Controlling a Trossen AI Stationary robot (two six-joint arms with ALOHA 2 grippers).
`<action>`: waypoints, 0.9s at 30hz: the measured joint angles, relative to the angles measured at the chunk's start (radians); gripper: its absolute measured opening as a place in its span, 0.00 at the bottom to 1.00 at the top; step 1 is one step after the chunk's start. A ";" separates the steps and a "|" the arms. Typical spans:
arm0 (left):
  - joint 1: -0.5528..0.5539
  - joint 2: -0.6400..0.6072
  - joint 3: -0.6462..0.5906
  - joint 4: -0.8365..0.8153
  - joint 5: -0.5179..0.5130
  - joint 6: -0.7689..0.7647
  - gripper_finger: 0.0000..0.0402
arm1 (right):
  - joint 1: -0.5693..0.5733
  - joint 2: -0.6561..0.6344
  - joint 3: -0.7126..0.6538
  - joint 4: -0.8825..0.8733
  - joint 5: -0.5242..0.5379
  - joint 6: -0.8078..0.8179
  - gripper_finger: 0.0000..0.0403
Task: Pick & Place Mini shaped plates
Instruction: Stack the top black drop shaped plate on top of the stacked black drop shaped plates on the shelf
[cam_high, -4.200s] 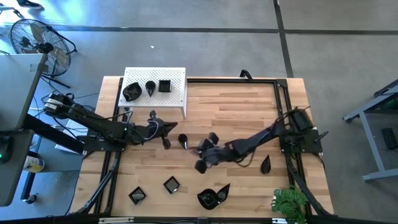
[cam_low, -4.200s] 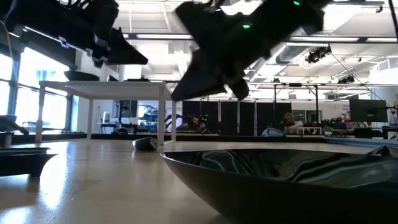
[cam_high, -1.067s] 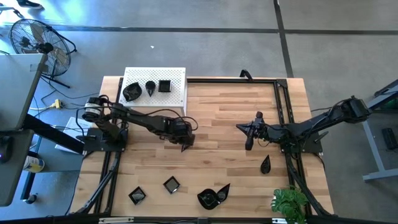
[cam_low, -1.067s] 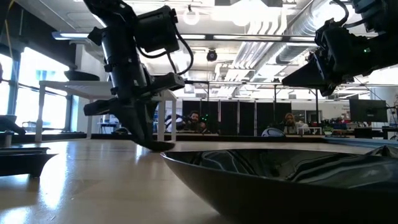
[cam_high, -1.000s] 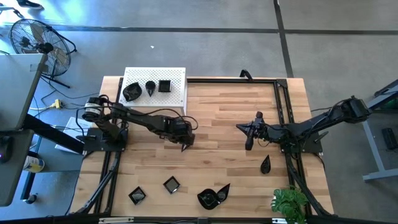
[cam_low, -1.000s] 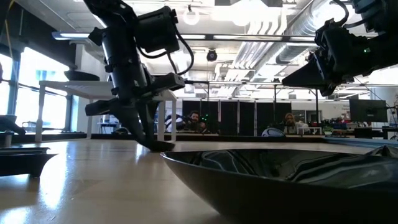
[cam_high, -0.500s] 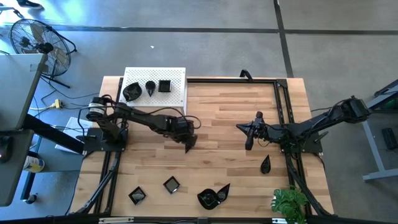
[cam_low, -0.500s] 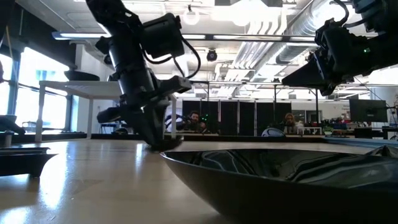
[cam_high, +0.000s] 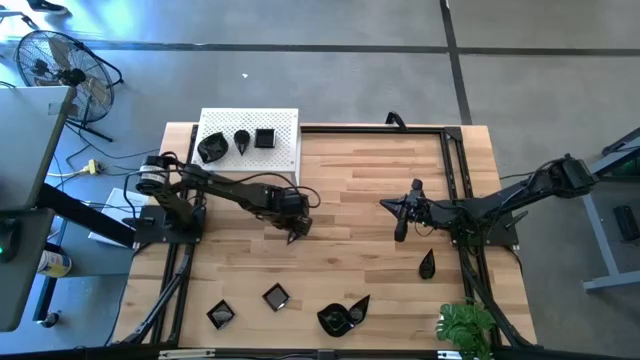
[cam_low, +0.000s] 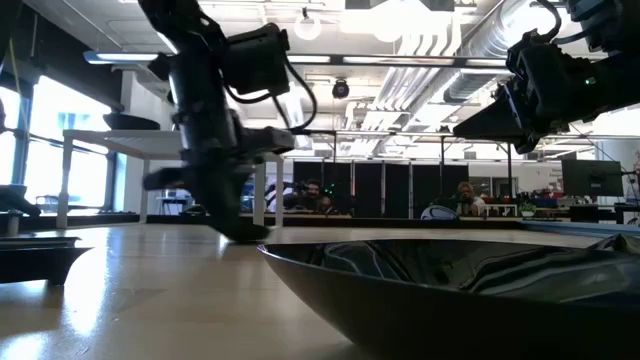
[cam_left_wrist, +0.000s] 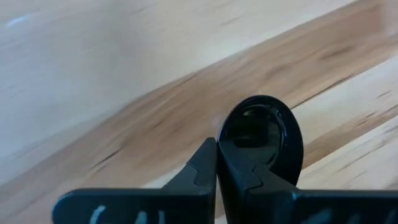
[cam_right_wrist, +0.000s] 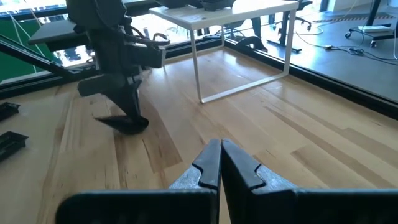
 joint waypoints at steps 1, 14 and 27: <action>0.000 -0.012 0.002 -0.036 0.003 0.001 0.00 | 0.000 0.000 0.000 0.000 0.000 0.000 0.00; 0.000 -0.418 0.032 -0.377 -0.112 0.031 0.00 | 0.000 0.000 0.000 0.005 -0.027 0.011 0.00; 0.220 -0.776 0.120 -0.623 -0.347 0.136 0.00 | 0.000 0.002 0.000 0.016 -0.033 0.026 0.00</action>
